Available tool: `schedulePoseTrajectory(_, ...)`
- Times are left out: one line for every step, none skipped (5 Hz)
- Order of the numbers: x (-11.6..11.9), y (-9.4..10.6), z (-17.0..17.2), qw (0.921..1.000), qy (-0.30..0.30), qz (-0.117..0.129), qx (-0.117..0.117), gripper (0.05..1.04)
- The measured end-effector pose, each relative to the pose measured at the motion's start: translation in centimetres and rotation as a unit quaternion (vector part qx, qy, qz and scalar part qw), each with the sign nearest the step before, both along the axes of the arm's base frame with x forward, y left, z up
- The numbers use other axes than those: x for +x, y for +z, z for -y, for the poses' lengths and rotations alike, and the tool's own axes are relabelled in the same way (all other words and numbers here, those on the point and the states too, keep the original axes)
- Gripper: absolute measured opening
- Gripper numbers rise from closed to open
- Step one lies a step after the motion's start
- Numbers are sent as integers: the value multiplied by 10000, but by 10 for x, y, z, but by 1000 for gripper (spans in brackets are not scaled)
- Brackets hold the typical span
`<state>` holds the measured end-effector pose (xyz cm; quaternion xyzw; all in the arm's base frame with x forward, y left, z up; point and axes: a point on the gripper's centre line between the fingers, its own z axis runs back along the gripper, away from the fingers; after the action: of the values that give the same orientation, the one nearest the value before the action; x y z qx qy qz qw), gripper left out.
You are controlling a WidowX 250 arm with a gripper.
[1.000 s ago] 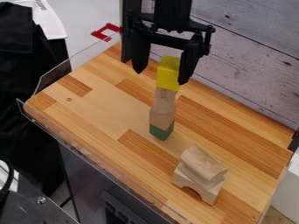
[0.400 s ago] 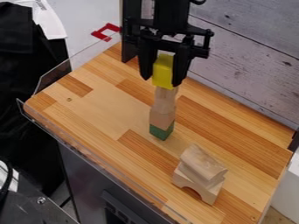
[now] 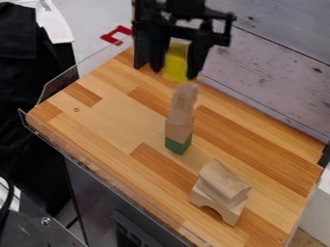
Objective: Pick the yellow cube and place on left of the table
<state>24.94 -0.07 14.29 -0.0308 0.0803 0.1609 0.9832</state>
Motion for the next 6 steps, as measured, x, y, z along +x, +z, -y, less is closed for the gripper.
schedulePoseTrajectory(-1, 0, -21, 9999, 133, 26, -35, 560)
schedulePoseTrajectory(-6, -10, -49, 9998, 130, 84, -156, 560)
schedulePoseTrajectory(-6, -37, -78, 9992, -238, 27, -309, 560)
schedulePoseTrajectory(-10, -47, -103, 9991, -243, 203, -294, 560)
schedulePoseTrajectory(-11, -71, -125, 9993, -196, 161, -261, 560)
schedulePoseTrajectory(-9, -96, -131, 9991, -314, 22, -278, 560)
